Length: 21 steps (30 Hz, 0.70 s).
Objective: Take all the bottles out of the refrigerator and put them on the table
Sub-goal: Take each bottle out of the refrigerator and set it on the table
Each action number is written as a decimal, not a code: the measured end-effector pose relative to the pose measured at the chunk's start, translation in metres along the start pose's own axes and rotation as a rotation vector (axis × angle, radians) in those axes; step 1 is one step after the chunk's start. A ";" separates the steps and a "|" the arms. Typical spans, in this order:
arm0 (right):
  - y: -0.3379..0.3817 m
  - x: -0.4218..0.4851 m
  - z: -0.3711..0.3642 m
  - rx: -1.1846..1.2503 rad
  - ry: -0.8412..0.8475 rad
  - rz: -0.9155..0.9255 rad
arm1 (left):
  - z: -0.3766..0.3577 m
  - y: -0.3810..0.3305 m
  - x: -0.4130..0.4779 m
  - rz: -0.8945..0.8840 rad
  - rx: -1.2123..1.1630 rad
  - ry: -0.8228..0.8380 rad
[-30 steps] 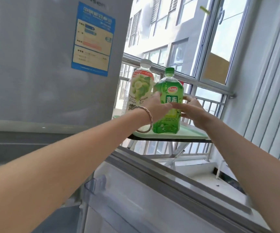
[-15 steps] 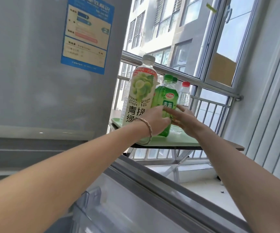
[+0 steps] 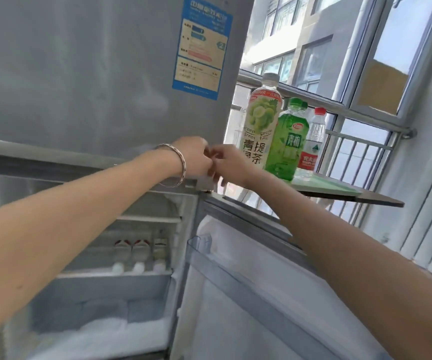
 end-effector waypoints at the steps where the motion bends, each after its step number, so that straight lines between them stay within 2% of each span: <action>1: 0.005 -0.002 -0.021 -0.008 0.113 -0.045 | -0.003 0.011 -0.009 0.020 0.040 0.069; 5: 0.011 -0.014 -0.121 -0.140 0.523 -0.216 | -0.038 0.079 -0.057 0.166 0.121 0.384; 7: 0.003 -0.015 -0.168 -0.274 0.627 -0.238 | -0.066 0.116 -0.079 0.240 0.184 0.492; 9: -0.010 -0.011 -0.215 -0.414 0.659 -0.170 | -0.095 0.151 -0.095 0.297 0.208 0.536; 13: -0.043 0.006 -0.299 -0.609 0.636 -0.094 | -0.149 0.201 -0.111 0.419 0.144 0.519; 15: -0.059 0.018 -0.330 -0.628 0.562 -0.114 | -0.175 0.223 -0.109 0.482 0.096 0.461; 21: -0.099 0.060 -0.379 -0.608 0.561 -0.207 | -0.233 0.285 -0.100 0.746 -0.025 0.284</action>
Point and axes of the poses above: each hand's wrist, its own x-axis towards the middle knuckle, its own z-axis out of the back of the hand, y = z × x, the point moved 5 cm from there along x, towards the middle knuckle, and after that the axes turned 13 degrees about -z, right-handed, at the moved point
